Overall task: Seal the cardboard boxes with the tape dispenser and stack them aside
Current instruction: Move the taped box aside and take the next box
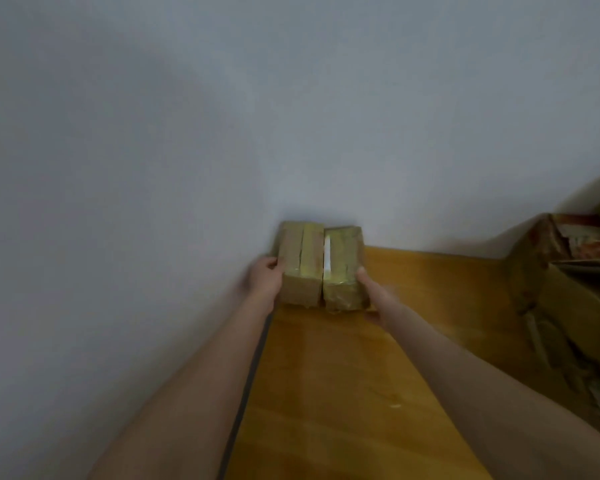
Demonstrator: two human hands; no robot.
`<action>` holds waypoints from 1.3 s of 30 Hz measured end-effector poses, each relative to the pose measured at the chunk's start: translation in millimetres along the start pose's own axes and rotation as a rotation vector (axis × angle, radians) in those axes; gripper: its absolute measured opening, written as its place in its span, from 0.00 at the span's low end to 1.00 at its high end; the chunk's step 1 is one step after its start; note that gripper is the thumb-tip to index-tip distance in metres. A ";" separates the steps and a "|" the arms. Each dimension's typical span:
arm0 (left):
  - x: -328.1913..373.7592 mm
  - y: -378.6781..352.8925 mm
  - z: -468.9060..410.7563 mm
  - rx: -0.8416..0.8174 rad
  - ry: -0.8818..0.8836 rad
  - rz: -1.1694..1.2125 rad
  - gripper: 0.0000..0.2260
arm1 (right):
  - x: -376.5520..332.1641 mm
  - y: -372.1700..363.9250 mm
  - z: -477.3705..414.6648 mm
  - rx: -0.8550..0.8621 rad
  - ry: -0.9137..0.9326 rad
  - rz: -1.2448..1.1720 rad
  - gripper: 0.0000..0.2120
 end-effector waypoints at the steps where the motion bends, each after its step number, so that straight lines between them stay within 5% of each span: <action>1: 4.7 -0.9 -1.4 0.015 -0.079 -0.112 0.13 | 2.3 -0.6 -0.9 0.001 0.007 0.062 0.31; 5: 21.0 -6.8 7.1 0.071 -0.249 -0.463 0.17 | -3.9 -0.9 2.3 0.000 0.099 0.146 0.34; 8: 42.8 -7.2 26.2 0.146 -0.331 -0.528 0.24 | -29.3 25.4 9.6 0.202 0.330 0.389 0.34; 15: 102.1 -76.3 112.7 -0.026 -0.574 -0.437 0.19 | -81.4 97.0 76.5 0.458 0.735 0.762 0.24; 23: 182.2 -140.6 260.3 -0.139 -0.788 -0.188 0.18 | -134.0 204.0 180.8 0.613 1.144 0.688 0.20; 29: 224.2 -185.4 379.9 -0.151 -0.901 -0.104 0.18 | -120.3 343.8 209.7 0.758 1.176 0.664 0.20; 39: 217.3 -245.0 516.1 -0.019 -0.946 -0.229 0.18 | -58.3 561.2 186.8 0.776 0.861 0.579 0.20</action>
Point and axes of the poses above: each hand's wrist, its own z-axis away from the middle knuckle, its own y-axis out of the back of the hand, x = y × z, the point moved 9 cm from there along -z, towards the middle knuckle, and after that the axes turned 12 degrees about x, right-handed, at the moved point
